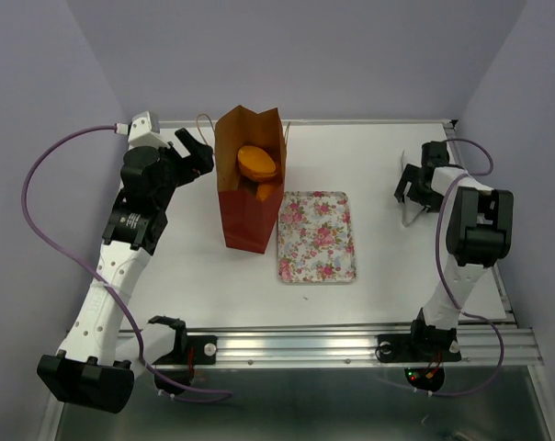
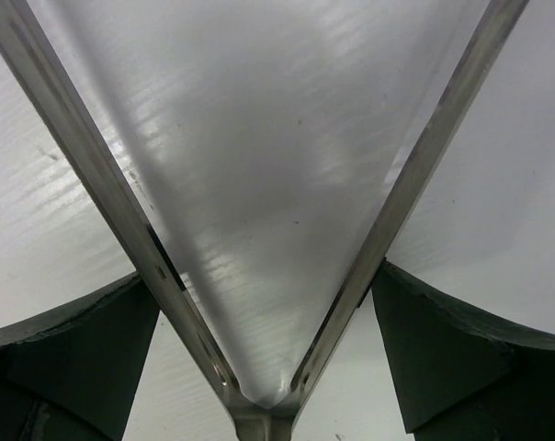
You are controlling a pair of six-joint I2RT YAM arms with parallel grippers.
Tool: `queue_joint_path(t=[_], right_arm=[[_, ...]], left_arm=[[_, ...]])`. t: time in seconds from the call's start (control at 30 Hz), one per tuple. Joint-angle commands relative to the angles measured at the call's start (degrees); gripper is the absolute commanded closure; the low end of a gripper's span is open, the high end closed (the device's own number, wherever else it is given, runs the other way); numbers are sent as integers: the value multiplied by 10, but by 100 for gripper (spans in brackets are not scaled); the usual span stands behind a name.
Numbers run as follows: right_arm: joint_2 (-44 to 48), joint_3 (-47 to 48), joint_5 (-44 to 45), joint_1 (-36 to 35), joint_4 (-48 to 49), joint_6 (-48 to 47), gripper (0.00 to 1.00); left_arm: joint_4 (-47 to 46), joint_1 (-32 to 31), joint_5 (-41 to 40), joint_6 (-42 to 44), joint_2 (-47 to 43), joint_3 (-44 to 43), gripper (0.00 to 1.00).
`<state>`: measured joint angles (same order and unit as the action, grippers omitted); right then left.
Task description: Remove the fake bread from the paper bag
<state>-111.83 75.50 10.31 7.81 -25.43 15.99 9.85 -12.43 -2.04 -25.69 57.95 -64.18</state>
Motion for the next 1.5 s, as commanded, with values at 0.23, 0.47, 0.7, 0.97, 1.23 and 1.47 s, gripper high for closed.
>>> queue_joint_path(t=[0.23,0.47,0.7,0.97,1.23,1.47], right_arm=[[-88,38,37,3,47,-12,0],[-103,33,48,3,56,-14,21],[-103,13,45,3,83,-28,52],[-17,12,-8,3,86,-47,76],[162,-5,-102,3,52,-54,76],[266,-24,-273,3,37,-39,72]], left_arm=[[-4,-2,-29,16,-11,-17,1],[18,-2,-39,13,1,-29,1],[39,-2,-40,7,-4,-28,1],[47,-3,-40,9,-11,-18,1],[53,-2,-66,-5,-21,-8,1],[61,-3,-53,-9,-12,-18,1]])
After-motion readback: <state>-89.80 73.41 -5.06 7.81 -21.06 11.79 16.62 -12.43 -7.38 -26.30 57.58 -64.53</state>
